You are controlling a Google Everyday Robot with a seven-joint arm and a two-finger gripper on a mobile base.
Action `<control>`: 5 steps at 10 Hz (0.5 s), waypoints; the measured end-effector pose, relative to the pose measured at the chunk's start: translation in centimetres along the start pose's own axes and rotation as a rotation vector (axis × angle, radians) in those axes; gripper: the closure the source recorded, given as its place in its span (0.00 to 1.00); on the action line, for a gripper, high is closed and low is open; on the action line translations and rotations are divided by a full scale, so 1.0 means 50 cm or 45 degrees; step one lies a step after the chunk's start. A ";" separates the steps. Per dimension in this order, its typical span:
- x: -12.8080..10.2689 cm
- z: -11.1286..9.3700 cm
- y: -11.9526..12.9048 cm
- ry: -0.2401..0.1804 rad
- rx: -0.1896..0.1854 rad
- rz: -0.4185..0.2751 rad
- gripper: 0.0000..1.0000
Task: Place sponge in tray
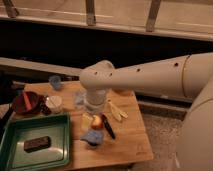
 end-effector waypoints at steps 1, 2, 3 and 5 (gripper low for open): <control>-0.004 0.029 0.026 0.001 -0.038 0.002 0.20; -0.001 0.067 0.044 0.010 -0.084 0.014 0.20; 0.001 0.087 0.053 0.015 -0.112 0.019 0.20; 0.004 0.126 0.056 0.036 -0.130 0.026 0.20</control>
